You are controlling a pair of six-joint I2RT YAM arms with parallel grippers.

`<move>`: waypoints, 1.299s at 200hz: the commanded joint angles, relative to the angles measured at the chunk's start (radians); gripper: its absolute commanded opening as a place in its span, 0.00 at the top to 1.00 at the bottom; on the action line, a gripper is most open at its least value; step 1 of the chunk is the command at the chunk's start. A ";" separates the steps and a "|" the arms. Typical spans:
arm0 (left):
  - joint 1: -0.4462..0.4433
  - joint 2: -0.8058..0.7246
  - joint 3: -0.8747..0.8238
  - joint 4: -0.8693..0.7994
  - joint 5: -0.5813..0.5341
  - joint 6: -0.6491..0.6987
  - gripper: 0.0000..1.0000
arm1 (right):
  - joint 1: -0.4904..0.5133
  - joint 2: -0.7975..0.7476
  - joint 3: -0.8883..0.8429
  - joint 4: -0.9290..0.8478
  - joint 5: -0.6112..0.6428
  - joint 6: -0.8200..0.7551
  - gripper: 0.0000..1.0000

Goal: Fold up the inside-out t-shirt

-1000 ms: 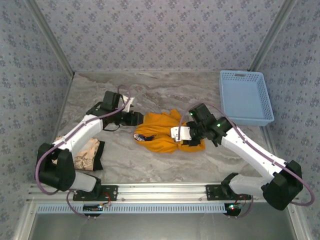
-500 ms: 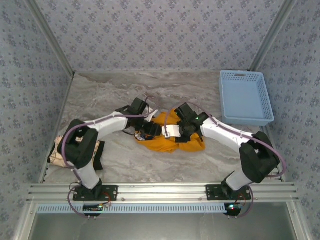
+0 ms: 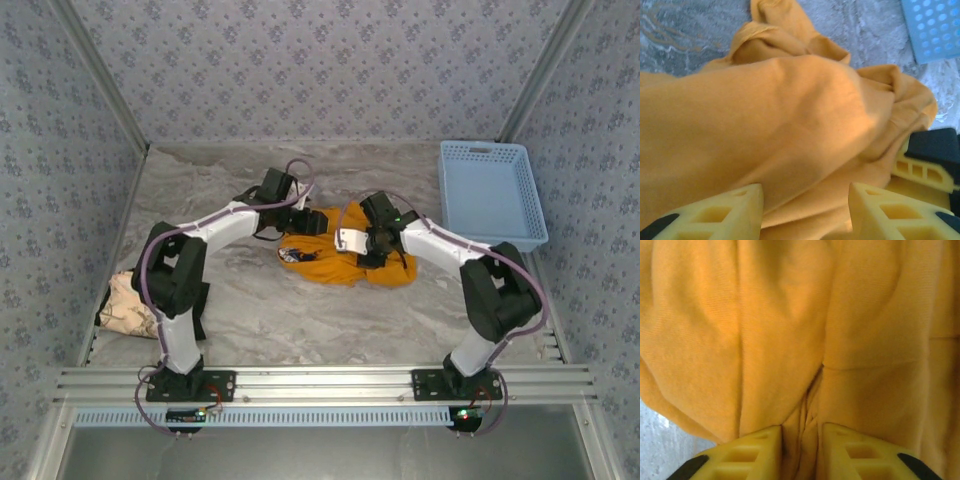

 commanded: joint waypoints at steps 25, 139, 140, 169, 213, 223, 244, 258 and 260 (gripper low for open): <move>-0.017 -0.124 -0.079 -0.007 -0.031 0.114 0.52 | 0.013 -0.128 -0.019 -0.004 -0.175 -0.005 1.00; -0.078 -0.226 -0.190 0.057 -0.137 0.362 0.50 | -0.161 -0.509 -0.168 -0.073 -0.404 -0.108 1.00; -0.079 -0.221 -0.188 0.057 -0.130 0.360 0.50 | -0.161 -0.508 -0.171 -0.077 -0.400 -0.109 1.00; -0.127 -0.140 -0.173 0.130 0.035 0.283 0.52 | -0.148 -0.541 -0.219 -0.070 -0.397 -0.062 1.00; -0.141 -0.226 -0.208 0.126 0.051 0.265 0.52 | -0.088 -0.600 -0.059 0.084 -0.434 0.042 1.00; -0.132 -0.252 -0.191 0.063 0.020 0.278 0.52 | -0.058 -0.592 -0.002 0.112 -0.427 0.039 1.00; -0.075 -0.327 -0.188 -0.010 -0.064 0.242 0.52 | 0.008 -0.585 0.095 0.171 -0.358 0.017 1.00; -0.011 -0.385 -0.206 -0.024 -0.062 0.197 0.52 | 0.016 -0.601 0.105 0.190 -0.339 0.002 1.00; -0.002 -0.392 -0.210 -0.026 -0.066 0.190 0.52 | 0.013 -0.604 0.103 0.187 -0.338 0.000 1.00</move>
